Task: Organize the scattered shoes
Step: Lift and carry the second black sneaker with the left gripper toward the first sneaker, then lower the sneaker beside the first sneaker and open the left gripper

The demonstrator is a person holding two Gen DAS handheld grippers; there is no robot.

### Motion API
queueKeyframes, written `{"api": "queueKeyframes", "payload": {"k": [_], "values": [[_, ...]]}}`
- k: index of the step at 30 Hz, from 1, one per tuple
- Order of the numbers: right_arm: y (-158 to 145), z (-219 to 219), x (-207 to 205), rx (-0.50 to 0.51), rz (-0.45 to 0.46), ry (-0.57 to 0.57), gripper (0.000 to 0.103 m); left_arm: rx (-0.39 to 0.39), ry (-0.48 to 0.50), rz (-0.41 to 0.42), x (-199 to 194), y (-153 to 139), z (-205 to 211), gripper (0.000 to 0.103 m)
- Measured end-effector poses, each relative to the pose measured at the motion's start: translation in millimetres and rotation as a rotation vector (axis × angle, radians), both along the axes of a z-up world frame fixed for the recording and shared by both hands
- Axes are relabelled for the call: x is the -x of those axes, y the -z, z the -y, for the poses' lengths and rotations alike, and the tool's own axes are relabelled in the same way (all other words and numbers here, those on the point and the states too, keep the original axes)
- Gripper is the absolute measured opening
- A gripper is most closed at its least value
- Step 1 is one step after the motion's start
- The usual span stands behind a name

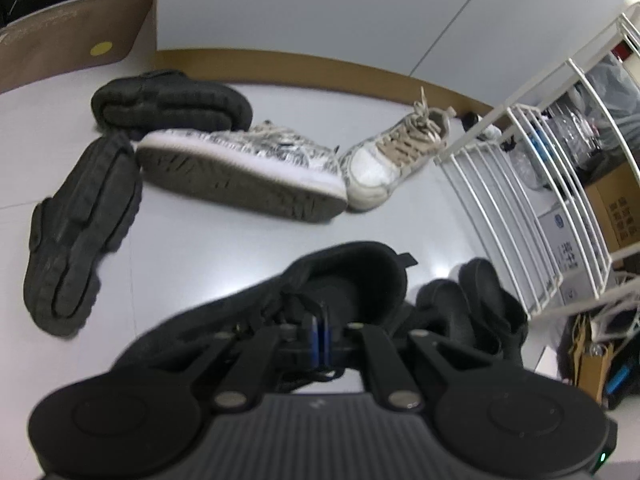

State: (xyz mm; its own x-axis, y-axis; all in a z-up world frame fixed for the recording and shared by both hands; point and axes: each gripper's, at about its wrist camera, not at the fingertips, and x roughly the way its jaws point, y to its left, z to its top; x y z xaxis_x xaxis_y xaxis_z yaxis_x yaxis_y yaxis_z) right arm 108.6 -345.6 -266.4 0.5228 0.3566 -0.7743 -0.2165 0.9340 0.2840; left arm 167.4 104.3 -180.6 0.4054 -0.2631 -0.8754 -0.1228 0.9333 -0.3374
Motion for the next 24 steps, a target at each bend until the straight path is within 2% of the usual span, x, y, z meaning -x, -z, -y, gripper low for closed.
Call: {"api": "queueKeyframes", "payload": {"k": [9,18,24], "values": [[2.2,-9.0,3.4,-0.002,-0.021,-0.025,0.078,0.073,0.062,-0.083,35.7,48.8,9.7,0.002],[4.4,-12.4,4.4,-0.006,-0.031,-0.033,0.078,0.085,0.094,-0.148,47.6,83.0,17.1,0.002],[2.3,-20.9,3.1,-0.010,-0.040,-0.045,0.078,0.065,0.111,-0.187,46.1,108.7,24.5,0.004]]}}
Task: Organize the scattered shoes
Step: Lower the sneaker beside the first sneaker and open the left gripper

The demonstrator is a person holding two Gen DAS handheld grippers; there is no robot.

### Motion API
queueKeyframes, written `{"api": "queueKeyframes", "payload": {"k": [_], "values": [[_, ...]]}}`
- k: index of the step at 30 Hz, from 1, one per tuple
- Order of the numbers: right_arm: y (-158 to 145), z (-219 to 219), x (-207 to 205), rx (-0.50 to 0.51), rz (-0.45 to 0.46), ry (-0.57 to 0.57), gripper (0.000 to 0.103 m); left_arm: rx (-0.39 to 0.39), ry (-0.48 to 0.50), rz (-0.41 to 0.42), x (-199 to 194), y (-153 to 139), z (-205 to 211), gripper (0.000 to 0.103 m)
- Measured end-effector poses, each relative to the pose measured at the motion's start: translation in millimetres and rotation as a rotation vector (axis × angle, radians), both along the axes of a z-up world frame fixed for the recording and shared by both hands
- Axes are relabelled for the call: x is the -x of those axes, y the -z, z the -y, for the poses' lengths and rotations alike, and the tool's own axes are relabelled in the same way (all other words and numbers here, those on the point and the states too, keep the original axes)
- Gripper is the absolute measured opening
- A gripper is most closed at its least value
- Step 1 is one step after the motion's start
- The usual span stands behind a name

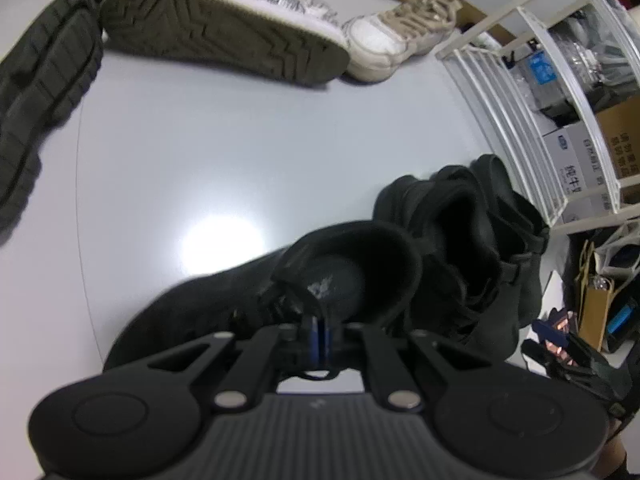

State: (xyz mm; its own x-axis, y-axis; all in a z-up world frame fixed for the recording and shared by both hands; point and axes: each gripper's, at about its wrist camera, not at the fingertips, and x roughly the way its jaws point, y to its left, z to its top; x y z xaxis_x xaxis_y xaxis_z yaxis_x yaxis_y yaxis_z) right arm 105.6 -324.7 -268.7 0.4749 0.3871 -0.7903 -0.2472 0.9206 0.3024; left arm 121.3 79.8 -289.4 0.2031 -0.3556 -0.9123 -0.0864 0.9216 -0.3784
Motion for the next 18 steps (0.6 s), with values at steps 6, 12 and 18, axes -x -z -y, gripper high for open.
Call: {"api": "queueKeyframes", "payload": {"k": [6,12,18], "values": [[-8.2,-18.9,-3.0,0.033,0.001,-0.037,0.079,-0.096,-0.031,-0.008,0.0,-9.6,2.8,0.038],[-53.6,-32.6,0.3,0.052,-0.009,0.019,0.078,-0.154,-0.079,0.033,17.4,-50.9,1.3,0.041],[-127.7,-52.3,10.4,0.110,0.026,-0.008,0.079,-0.158,-0.127,0.082,45.6,-119.1,1.7,0.072]]}}
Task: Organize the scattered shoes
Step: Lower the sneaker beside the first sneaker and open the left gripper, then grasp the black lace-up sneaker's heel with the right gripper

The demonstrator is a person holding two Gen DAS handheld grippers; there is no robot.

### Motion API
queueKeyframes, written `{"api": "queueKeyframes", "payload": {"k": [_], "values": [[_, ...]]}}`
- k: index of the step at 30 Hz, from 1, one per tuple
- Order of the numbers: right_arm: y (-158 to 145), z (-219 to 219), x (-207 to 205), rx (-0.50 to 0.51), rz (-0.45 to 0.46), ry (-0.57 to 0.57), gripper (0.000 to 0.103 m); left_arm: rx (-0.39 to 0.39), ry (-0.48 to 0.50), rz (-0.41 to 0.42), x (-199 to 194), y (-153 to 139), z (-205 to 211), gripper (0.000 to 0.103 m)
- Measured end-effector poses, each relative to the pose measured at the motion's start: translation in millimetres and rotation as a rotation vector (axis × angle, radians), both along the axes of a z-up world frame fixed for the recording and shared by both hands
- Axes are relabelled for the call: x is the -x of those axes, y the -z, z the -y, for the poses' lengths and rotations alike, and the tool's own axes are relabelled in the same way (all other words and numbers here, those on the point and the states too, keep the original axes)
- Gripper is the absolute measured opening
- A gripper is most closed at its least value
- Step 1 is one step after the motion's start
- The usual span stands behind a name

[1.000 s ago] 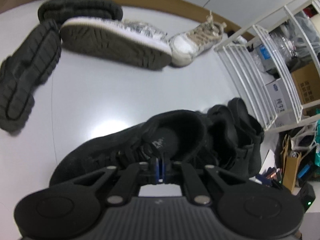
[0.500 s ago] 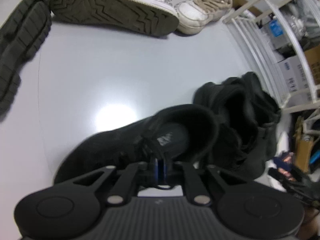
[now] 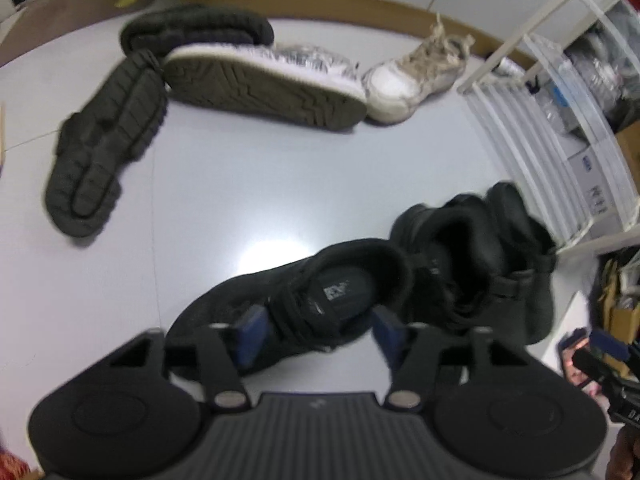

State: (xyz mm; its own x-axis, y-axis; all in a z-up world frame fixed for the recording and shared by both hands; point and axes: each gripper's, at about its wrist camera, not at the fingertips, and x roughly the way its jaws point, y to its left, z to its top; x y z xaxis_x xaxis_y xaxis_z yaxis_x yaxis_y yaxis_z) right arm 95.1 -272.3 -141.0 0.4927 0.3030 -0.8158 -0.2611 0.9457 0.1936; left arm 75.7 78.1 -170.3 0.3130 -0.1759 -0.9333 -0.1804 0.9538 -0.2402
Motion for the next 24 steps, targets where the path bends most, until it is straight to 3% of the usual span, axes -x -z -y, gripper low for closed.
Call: {"api": "queueKeyframes", "payload": {"k": [5,12,16,21,24], "values": [[-47.4,-22.6,17.7,-0.005,-0.007,0.024,0.088,0.008,-0.031,0.059,26.7,-45.8,1.2,0.085],[-113.8,-54.3,42.4,-0.011,-0.017,0.057,0.088,0.052,-0.072,0.151,72.3,-93.0,2.9,0.087],[-149.5,-69.3,53.6,-0.020,-0.021,0.082,0.088,0.024,-0.061,0.178,90.8,-105.1,-0.7,0.087],[-136.8,-88.6,67.8,-0.131,-0.034,0.173,0.088,-0.003,-0.065,0.193,100.7,-109.1,-6.1,0.087],[-122.1,-96.0,71.8,-0.137,-0.025,0.197,0.088,0.015,-0.075,0.198,101.9,-111.2,-10.6,0.087]]}}
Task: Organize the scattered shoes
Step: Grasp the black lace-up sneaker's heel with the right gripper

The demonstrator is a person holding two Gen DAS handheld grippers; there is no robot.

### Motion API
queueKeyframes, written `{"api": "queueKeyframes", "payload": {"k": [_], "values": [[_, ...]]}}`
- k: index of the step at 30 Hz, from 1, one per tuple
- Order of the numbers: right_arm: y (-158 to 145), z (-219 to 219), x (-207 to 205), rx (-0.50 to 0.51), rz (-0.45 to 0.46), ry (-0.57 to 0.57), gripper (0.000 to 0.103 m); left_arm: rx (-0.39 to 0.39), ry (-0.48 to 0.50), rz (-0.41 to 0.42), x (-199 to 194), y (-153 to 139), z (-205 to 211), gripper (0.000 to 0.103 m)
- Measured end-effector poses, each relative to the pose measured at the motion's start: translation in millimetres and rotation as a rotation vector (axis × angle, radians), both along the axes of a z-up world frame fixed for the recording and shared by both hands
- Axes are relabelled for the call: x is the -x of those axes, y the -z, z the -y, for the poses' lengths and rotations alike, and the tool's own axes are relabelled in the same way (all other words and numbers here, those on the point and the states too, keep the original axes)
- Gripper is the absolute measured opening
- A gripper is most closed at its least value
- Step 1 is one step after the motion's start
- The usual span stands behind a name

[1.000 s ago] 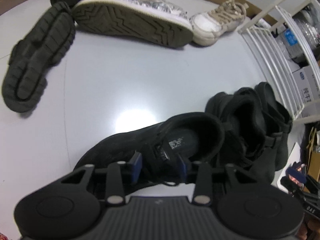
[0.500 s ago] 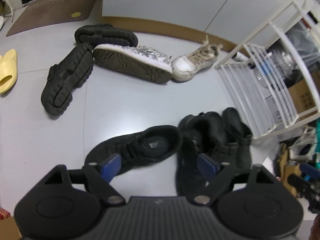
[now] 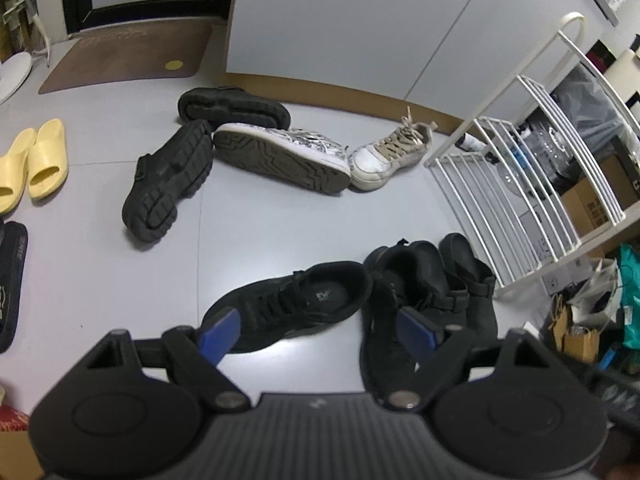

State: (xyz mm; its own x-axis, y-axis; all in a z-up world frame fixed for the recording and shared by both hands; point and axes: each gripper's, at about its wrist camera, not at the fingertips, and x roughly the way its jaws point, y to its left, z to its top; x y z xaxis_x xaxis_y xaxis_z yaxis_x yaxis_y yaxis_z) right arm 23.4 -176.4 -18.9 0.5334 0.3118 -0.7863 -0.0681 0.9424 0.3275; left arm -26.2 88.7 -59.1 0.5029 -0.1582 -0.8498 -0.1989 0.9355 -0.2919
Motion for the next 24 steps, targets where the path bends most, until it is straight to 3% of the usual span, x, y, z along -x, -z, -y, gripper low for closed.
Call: {"api": "queueKeyframes", "payload": {"k": [10,15,24], "values": [[48.8,-24.6,11.9,-0.015,0.024,0.079,0.088,0.006,0.032,0.013,-10.6,-1.2,-2.0,0.087],[84.2,-32.7,-3.2,-0.041,0.019,0.106,0.088,0.017,0.016,-0.012,-19.0,4.4,-10.9,0.087],[154.1,-57.2,-23.6,-0.014,0.008,0.061,0.088,-0.056,0.019,-0.057,-47.3,23.2,-16.5,0.087]]}}
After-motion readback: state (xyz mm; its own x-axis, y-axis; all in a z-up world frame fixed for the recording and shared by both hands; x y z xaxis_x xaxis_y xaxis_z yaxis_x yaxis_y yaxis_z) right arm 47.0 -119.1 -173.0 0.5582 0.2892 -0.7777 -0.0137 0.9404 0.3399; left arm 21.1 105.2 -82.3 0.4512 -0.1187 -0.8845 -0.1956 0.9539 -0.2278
